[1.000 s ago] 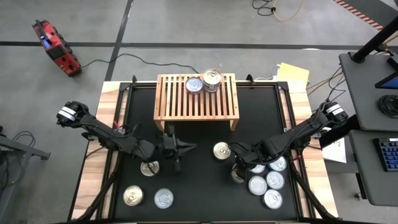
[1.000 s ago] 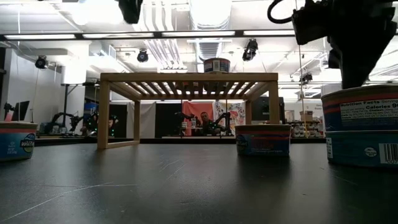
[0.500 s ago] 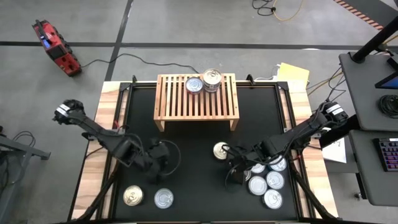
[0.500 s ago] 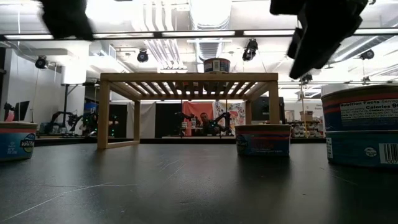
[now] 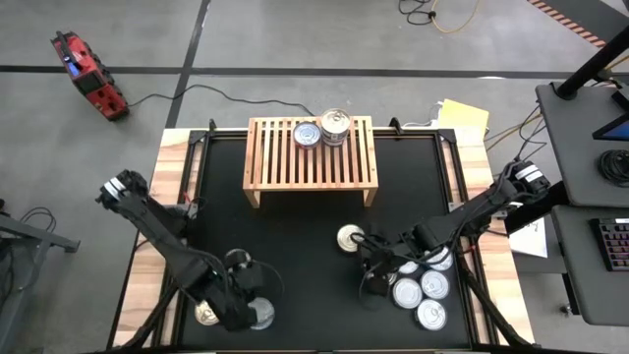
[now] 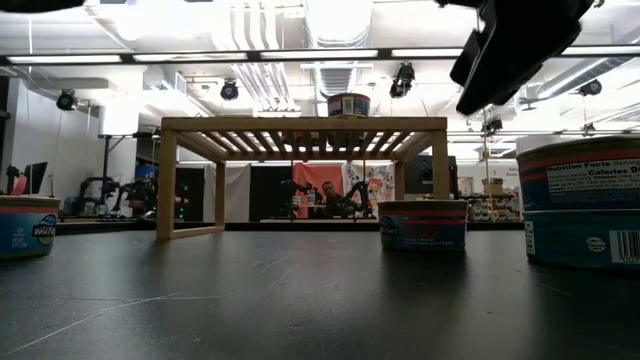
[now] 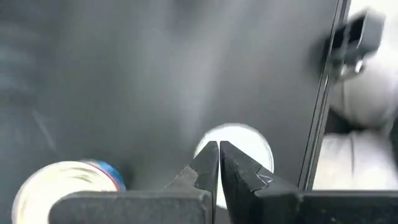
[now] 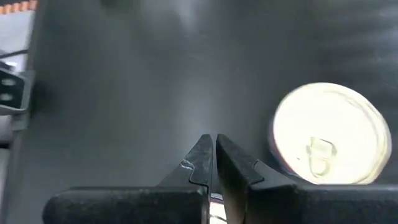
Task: Stack canned seafood by type on shelf
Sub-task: Put the green tuna can on the shelf
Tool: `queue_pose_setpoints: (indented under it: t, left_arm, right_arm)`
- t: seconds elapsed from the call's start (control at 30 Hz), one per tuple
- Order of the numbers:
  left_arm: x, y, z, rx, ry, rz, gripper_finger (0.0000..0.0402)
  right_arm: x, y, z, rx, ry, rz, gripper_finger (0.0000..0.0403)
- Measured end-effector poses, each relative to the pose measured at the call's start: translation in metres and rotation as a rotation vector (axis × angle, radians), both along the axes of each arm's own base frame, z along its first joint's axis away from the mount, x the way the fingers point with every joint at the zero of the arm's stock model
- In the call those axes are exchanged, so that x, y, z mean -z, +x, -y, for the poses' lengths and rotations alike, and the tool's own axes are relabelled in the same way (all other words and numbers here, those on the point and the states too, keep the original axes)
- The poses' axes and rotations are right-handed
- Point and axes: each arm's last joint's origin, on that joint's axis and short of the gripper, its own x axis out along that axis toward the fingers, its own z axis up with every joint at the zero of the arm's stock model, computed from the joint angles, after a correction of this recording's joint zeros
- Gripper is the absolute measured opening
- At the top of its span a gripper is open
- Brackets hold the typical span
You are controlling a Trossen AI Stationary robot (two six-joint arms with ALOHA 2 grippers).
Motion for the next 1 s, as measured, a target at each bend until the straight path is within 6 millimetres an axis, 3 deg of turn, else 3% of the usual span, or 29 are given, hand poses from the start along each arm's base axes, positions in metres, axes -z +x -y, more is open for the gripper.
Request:
queue_pose_setpoints:
  t: [0.23,0.37,0.67,1.0]
  left_arm:
    - [0.046,0.011,0.018,0.081,0.099,-0.197,0.0]
    - [0.061,0.013,0.024,0.126,0.141,-0.242,0.0]
    - [0.062,0.006,0.032,0.219,0.096,-0.293,0.0]
    - [0.061,-0.008,0.054,0.263,0.113,-0.185,0.0]
  right_arm:
    - [-0.001,0.008,-0.019,-0.043,0.057,0.113,0.0012]
    - [0.006,0.019,-0.025,-0.046,0.086,0.166,0.0012]
    - [0.023,0.053,-0.044,-0.076,0.088,0.242,0.0013]
    - [0.031,0.106,-0.062,-0.054,0.097,0.265,0.0013]
